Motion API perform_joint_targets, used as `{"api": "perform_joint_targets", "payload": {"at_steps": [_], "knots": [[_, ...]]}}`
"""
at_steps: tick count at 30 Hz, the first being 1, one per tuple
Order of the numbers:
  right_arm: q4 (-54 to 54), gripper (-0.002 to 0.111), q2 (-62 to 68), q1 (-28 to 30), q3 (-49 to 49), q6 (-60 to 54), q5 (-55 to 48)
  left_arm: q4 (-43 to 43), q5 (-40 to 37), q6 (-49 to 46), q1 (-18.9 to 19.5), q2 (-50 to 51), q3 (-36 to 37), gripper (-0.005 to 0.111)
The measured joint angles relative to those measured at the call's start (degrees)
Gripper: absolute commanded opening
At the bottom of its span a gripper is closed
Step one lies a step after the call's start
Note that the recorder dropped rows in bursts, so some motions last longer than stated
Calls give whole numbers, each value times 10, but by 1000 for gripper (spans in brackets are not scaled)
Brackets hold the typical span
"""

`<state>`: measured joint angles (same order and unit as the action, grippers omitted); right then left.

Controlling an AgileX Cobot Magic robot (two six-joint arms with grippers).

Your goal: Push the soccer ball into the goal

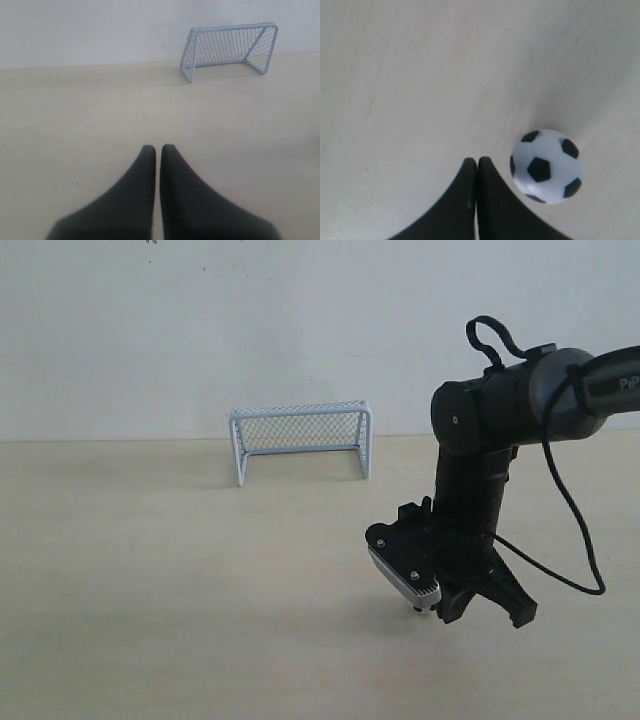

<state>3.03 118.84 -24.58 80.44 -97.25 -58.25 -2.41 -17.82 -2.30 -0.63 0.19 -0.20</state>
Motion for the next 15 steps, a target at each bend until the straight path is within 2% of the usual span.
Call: {"api": "perform_joint_targets", "payload": {"at_steps": [15], "knots": [[-2, 0, 0, 0, 0, 31, -60, 0, 0, 0, 0, 0, 0, 4]]}}
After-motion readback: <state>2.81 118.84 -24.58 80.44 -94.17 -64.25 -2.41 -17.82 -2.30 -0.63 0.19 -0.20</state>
